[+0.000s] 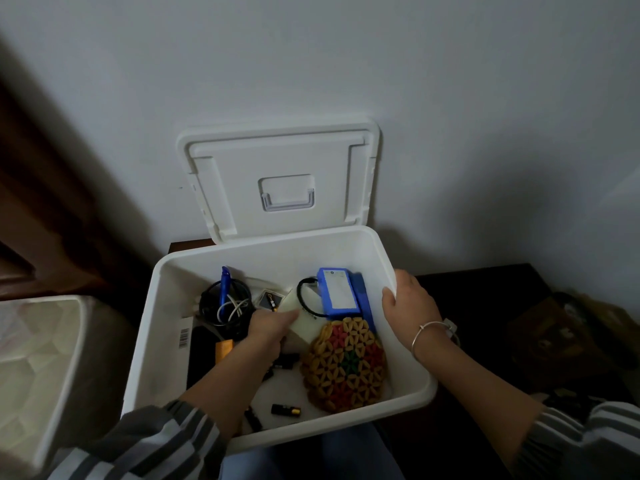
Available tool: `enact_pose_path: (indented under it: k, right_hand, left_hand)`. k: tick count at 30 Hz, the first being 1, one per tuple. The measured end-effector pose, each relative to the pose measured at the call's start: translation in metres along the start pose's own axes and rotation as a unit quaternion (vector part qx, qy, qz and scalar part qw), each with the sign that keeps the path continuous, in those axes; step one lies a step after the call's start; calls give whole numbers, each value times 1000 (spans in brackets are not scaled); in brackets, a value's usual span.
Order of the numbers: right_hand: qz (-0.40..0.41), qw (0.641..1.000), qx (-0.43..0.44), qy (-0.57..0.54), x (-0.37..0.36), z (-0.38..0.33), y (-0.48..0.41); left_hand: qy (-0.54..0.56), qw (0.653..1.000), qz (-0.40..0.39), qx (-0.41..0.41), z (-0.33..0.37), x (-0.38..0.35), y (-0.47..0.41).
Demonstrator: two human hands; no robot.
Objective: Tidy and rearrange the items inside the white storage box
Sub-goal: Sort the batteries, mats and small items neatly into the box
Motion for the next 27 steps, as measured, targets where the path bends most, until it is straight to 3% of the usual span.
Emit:
enact_pose_path:
  k: [2, 4, 7, 11, 14, 18, 22, 24, 27]
  right_hand:
    - [-3, 1000, -1, -1, 1, 0, 1]
    - [-4, 1000, 0, -1, 1, -1, 1]
    - [-4, 1000, -3, 3, 2, -1, 2]
    - [-2, 1000, -5, 6, 3, -3, 3]
    - [-8, 1000, -2, 10, 4, -3, 4]
    - [47, 997, 49, 44, 10, -4, 10]
    - [135, 959, 244, 48, 16, -32, 29]
    - [79, 929, 359, 33, 3, -58, 41]
    - [-166, 892, 412, 90, -41, -96, 53]
  left_hand:
    - [-31, 998, 10, -55, 9, 2, 9]
    - [-153, 976, 51, -149, 24, 7, 22]
    - [-326, 895, 125, -279, 49, 12, 46]
    - [-392, 823, 170, -375, 71, 29, 74]
    - [-340, 817, 187, -427, 71, 60, 92]
    - [-149, 867, 169, -444, 47, 118, 106]
    - [29, 904, 127, -407, 9, 162, 106]
    - [82, 907, 130, -392, -6, 173, 102]
    - [129, 902, 146, -386, -17, 179, 97]
Point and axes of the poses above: each hand's wrist, its own y-axis away from the middle knuckle, its own x-axis out of the back of the hand, z = x × y, the point moved 2 cm from there along -y, towards the middle knuckle, and after that the axes turned 1 degree about x, right-handed, at the moved point
